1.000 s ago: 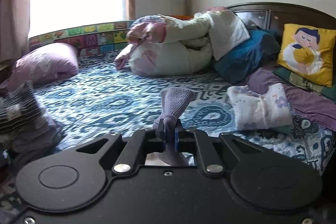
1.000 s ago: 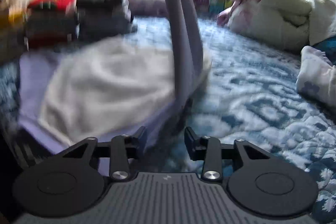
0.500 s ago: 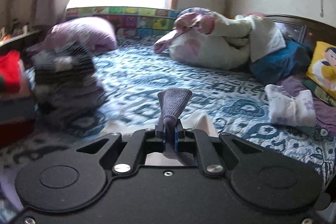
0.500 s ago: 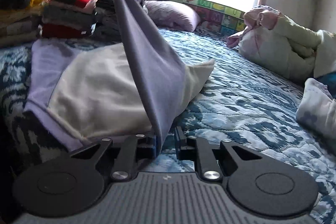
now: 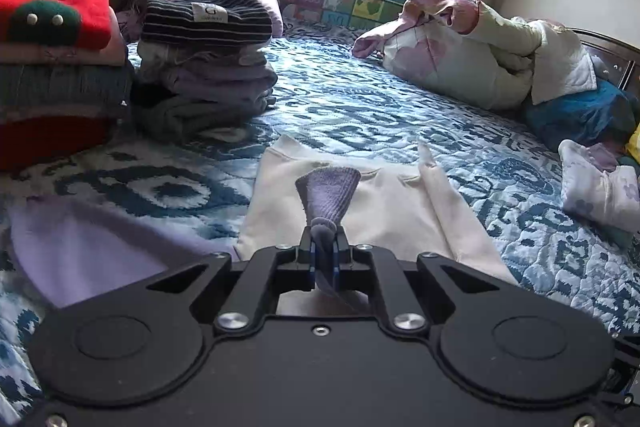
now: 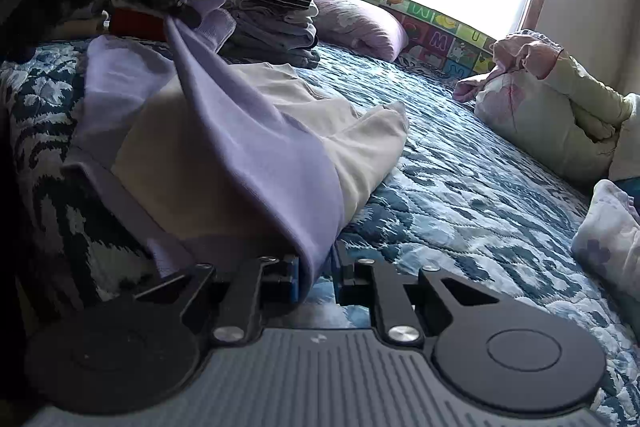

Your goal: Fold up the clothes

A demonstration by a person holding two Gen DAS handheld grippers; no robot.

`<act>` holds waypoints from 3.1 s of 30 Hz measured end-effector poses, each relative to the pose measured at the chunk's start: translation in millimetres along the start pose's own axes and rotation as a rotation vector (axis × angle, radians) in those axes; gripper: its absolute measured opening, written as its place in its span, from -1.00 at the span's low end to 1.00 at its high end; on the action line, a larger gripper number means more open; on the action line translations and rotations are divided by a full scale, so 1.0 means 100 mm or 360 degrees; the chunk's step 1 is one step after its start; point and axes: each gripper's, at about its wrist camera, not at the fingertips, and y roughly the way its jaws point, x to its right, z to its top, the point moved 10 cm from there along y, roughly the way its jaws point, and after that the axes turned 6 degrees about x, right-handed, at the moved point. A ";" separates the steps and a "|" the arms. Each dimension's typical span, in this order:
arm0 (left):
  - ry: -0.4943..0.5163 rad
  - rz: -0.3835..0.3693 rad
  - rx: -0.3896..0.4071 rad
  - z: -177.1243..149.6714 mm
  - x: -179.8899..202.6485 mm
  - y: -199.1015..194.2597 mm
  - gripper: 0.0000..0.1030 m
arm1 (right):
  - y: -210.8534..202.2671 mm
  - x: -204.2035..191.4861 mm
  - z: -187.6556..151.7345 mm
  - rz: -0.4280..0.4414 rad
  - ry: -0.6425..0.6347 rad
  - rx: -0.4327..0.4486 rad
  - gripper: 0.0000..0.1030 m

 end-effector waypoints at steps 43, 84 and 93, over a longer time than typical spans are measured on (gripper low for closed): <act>-0.0109 0.0135 -0.0064 -0.43 -0.54 0.15 -0.20 | -0.50 -0.02 0.12 0.0193 0.0078 0.0183 -0.53; 0.0350 -0.0130 -0.0293 0.58 1.27 2.21 -0.47 | 0.25 0.05 0.04 0.0350 0.0432 0.0037 -0.51; 0.0141 0.0087 -0.0160 0.62 -0.15 0.76 -0.46 | 0.05 0.15 0.15 0.0265 0.0416 0.0120 -0.47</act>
